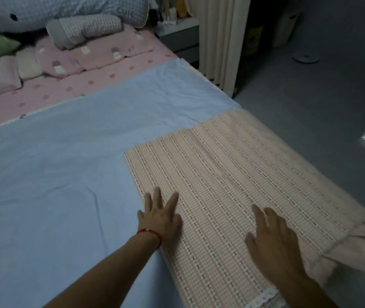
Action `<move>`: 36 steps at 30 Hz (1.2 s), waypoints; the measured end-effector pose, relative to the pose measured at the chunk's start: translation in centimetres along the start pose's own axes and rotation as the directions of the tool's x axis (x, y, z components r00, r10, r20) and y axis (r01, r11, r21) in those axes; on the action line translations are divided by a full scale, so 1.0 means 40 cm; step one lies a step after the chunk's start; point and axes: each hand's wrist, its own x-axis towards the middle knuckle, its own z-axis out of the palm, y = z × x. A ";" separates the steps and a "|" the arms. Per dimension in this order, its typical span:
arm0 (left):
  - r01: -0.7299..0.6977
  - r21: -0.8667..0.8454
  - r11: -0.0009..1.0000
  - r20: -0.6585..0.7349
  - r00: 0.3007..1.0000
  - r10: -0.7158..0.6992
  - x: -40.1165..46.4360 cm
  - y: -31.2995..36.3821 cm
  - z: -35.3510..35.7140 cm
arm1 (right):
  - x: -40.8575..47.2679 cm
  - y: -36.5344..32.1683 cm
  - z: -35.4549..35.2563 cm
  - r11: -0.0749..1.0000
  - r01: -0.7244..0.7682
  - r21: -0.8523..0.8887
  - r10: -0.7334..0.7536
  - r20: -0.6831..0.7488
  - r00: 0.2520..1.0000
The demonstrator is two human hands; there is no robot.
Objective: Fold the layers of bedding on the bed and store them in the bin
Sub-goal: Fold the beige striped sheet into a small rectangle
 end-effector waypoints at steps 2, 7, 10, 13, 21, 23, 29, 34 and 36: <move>-0.010 -0.019 1.000 0.012 1.000 0.010 0.045 -0.004 -0.019 | -0.004 -0.049 0.058 0.996 0.081 0.031 -0.080 -0.009 0.997; -0.023 -0.039 0.999 0.172 0.985 0.030 0.104 -0.018 -0.051 | 0.028 -0.066 0.159 0.993 0.109 -0.051 -0.103 0.104 0.989; -0.135 0.099 0.986 0.176 0.978 0.116 0.105 -0.084 -0.075 | 0.013 -0.074 0.138 0.995 0.101 -0.009 -0.099 0.131 0.986; -0.133 0.300 0.945 0.107 0.989 0.105 0.127 -0.167 -0.112 | -0.009 -0.121 0.102 0.995 0.092 -0.036 -0.094 -0.044 0.995; -0.342 0.410 0.846 0.098 0.938 0.332 0.266 -0.269 -0.168 | -0.206 -0.410 0.194 0.984 0.156 0.081 -0.159 0.033 0.987; -0.387 0.391 0.835 0.090 0.919 0.383 0.306 -0.282 -0.168 | -0.226 -0.409 0.225 0.994 0.101 0.028 -0.100 -0.034 0.994; -0.517 0.295 0.803 0.048 0.848 0.528 0.363 -0.288 -0.219 | -0.287 -0.410 0.270 0.997 -0.032 -0.075 0.041 0.123 0.992; -0.663 0.288 0.691 -0.093 0.699 0.710 0.316 -0.239 -0.328 | -0.285 -0.360 0.067 0.989 -0.057 0.136 0.036 0.156 0.987; -0.695 0.261 0.670 -0.156 0.655 0.740 0.261 -0.197 -0.390 | -0.281 -0.276 -0.029 0.968 -0.010 0.250 0.044 -0.131 0.990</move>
